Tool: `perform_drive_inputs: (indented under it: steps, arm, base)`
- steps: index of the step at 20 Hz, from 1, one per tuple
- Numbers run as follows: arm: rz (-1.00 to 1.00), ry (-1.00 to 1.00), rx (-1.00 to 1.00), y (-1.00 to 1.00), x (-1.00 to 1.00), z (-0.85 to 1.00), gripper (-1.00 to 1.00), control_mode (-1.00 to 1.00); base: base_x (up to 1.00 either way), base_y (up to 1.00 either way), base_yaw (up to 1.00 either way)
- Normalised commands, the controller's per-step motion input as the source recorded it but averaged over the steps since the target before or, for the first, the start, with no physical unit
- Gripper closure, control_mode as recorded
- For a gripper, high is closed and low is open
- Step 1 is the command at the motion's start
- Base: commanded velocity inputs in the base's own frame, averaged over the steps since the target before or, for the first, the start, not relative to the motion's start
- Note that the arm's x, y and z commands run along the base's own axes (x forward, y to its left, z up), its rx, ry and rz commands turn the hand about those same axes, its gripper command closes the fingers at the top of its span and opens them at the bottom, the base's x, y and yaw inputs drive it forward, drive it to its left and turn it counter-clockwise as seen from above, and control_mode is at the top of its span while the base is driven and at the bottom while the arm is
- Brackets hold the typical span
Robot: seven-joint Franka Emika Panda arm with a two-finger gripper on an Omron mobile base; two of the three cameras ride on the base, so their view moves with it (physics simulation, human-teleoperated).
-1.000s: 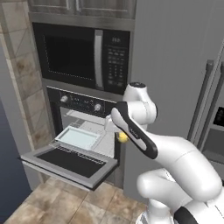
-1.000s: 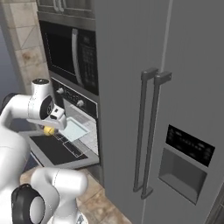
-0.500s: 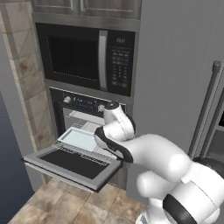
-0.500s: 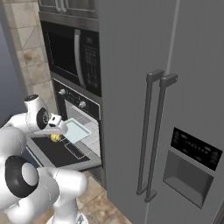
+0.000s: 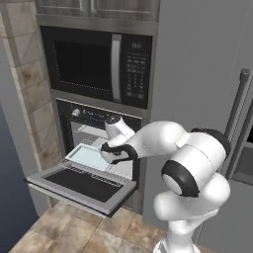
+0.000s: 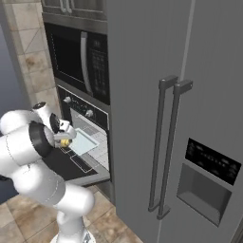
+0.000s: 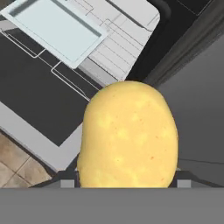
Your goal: Place the potato on the bottom rack of the oven.
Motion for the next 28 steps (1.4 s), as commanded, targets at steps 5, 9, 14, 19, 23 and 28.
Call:
perform_drive_inputs:
  steps: [5,9,14,19,23,28]
  arm:
    - [0.0,-0.03,-0.09,0.3,0.58,-0.69,1.0,-1.0]
    - [0.0,-0.05,-0.02,0.11,0.38,-0.31,1.0,-1.0]
    - [0.0,-0.03,0.0,0.08,0.24,-0.38,1.0,-1.0]
    - [0.0,-0.1,0.0,0.01,0.35,-0.15,1.0,-1.0]
    - [0.0,-0.02,0.0,0.05,0.53,-0.34,1.0,-1.0]
    - [0.0,0.0,0.0,0.1,0.49,-0.32,1.0,-1.0]
  base:
    - [0.0,0.0,0.0]
    - [0.0,0.0,0.0]
    - [0.0,0.0,0.0]
    - [0.0,0.0,0.0]
    - [0.0,0.0,0.0]
    - [0.0,0.0,0.0]
